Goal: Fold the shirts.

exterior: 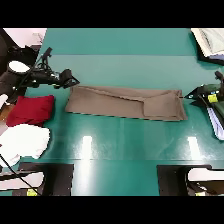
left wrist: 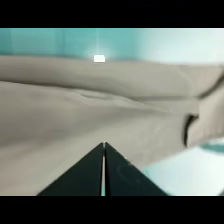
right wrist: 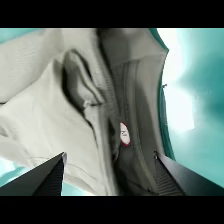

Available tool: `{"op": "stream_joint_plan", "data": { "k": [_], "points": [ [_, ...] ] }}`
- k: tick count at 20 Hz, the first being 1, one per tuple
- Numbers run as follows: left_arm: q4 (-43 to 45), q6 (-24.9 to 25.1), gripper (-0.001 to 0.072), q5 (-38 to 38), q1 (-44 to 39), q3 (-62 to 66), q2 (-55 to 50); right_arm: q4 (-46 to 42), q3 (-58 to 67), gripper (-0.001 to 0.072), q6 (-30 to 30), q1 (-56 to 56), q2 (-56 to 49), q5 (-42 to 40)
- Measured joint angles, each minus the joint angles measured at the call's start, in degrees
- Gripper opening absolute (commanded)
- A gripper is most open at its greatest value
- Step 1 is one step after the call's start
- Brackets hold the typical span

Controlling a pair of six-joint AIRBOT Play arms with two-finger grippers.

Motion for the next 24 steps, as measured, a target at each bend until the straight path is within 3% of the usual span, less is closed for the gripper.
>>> {"op": "stream_joint_plan", "data": {
  "k": [10, 12, 15, 16, 24],
  "points": [
    [0.74, 0.15, 0.0032, 3.78, -11.41, 0.00, -0.37, 4.83, 2.25, 0.0618, -7.91, 1.38, -9.46, 4.11],
    [1.27, -0.39, 0.0025, 4.39, -12.44, 0.00, -0.72, 4.66, 3.02, 0.0456, -8.33, 2.93, -9.94, 4.07],
    [1.68, -1.49, 0.0025, 4.79, -14.12, 0.02, -2.03, 4.72, 3.61, 0.0117, -8.70, 5.09, -10.23, 4.22],
    [1.81, -1.86, 0.0025, 5.14, -14.75, 0.02, -2.67, 4.59, 3.69, 0.0041, -8.72, 5.55, -10.29, 4.28],
    [1.97, -2.86, 0.0025, 9.99, -22.16, 6.93, -11.80, 5.03, 3.93, 0.0018, -7.69, 7.02, -4.33, 5.92]
  ]
}}
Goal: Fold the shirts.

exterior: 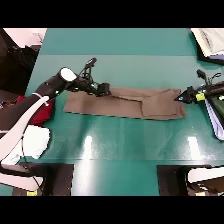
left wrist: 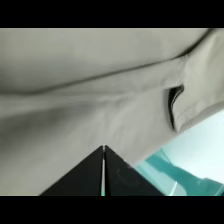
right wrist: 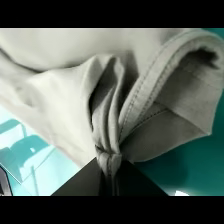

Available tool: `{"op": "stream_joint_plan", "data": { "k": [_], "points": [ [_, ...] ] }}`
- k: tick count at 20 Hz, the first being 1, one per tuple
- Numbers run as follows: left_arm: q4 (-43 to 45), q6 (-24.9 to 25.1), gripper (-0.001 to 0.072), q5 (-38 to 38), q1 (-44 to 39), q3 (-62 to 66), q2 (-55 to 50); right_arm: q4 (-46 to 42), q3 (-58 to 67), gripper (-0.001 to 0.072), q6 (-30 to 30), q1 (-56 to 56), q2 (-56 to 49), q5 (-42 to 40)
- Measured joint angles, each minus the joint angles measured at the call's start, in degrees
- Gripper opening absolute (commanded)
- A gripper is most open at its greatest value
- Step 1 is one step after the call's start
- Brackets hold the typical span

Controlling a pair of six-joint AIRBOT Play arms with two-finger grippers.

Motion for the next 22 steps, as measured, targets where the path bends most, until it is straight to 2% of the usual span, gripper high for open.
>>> {"op": "stream_joint_plan", "data": {
  "k": [6, 11, 22],
  "points": [
    [0.04, -0.83, 0.0025, 0.33, -4.66, 12.83, -11.28, 8.74, 0.37, 0.0017, 4.42, 1.46, 11.13, 0.17],
    [0.46, -1.31, 0.0024, -0.33, -6.19, 16.96, -16.57, 12.17, 8.07, 0.0017, 7.65, 9.53, 14.73, 0.09],
    [4.63, -2.56, 0.0024, -3.43, -5.20, 18.73, -18.10, 12.76, 33.33, 0.0017, 12.66, 30.49, 3.21, -0.79]
  ]
}}
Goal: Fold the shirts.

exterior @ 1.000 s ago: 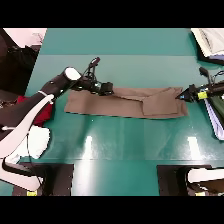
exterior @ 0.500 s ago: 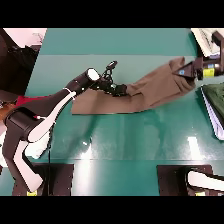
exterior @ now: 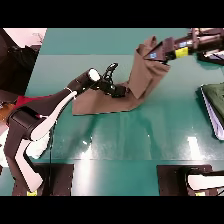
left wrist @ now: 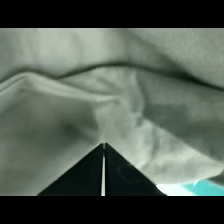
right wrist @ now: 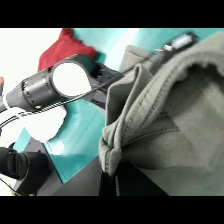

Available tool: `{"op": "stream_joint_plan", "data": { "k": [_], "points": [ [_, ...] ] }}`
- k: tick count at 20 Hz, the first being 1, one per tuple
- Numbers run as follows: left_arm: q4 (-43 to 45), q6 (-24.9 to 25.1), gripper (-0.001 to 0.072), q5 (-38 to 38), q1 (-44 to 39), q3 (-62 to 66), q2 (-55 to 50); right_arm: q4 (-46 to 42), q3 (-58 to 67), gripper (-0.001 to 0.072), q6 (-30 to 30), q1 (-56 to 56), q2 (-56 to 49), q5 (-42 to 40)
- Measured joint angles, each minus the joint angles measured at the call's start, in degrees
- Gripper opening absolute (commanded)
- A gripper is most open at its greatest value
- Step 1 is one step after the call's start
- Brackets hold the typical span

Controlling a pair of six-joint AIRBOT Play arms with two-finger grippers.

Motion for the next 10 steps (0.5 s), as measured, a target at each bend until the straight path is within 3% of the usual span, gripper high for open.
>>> {"op": "stream_joint_plan", "data": {
  "k": [4, 10],
  "points": [
    [2.67, -0.02, 0.0024, -4.55, 3.61, 0.44, 2.84, -0.02, 4.50, 0.0017, 0.33, 4.37, -4.42, -0.85],
    [13.88, -0.02, 0.0025, -10.51, 12.83, 0.63, 13.70, -0.02, 6.03, 0.0022, -1.14, 12.00, -9.55, -5.84]
  ]
}}
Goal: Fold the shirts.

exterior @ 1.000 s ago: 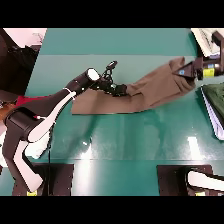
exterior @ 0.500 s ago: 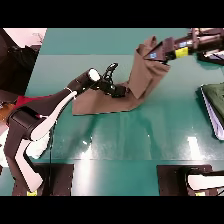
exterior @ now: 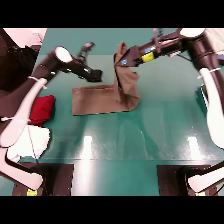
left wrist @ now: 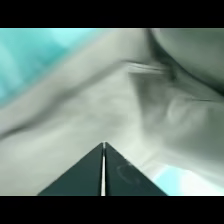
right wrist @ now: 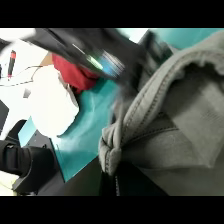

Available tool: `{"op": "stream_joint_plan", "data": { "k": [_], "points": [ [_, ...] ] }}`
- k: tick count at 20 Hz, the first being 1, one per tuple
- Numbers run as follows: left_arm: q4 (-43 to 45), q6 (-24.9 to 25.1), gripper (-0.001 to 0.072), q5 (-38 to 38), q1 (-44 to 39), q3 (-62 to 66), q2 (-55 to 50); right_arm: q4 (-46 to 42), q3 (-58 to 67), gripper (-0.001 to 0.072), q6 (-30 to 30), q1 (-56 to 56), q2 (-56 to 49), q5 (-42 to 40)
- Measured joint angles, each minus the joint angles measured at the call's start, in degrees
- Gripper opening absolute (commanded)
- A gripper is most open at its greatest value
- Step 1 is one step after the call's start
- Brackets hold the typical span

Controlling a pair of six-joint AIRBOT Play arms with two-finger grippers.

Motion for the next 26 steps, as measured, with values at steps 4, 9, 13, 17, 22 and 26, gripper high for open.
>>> {"op": "stream_joint_plan", "data": {
  "k": [4, 9, 13, 17, 22, 26],
  "points": [
    [6.05, 0.02, 0.0025, -3.32, 7.58, 0.00, 8.52, 0.15, 0.33, 0.0426, -4.37, 9.22, -5.62, -10.38],
    [8.59, 0.04, 0.0025, -5.57, 14.29, 0.00, 15.47, 0.35, 5.49, 0.0536, -8.26, 19.26, -14.05, -23.74],
    [9.46, 0.09, 0.0025, -8.04, 16.31, 0.00, 17.31, 0.15, 2.34, 0.0533, -9.16, 18.12, -11.76, -26.99],
    [9.70, 0.15, 0.0025, -9.81, 16.85, -0.02, 17.81, -4.57, -6.95, 0.0532, -8.46, 8.74, -5.03, -17.81],
    [9.42, 0.15, 0.0025, -10.45, 17.03, -0.04, 17.97, -10.54, -24.57, 0.0637, -2.03, -5.92, 1.70, -10.82],
    [9.20, 0.13, 0.0025, -10.60, 16.96, -0.04, 17.97, -6.97, -35.28, 0.0672, 0.61, -12.74, 2.27, -11.23]
  ]
}}
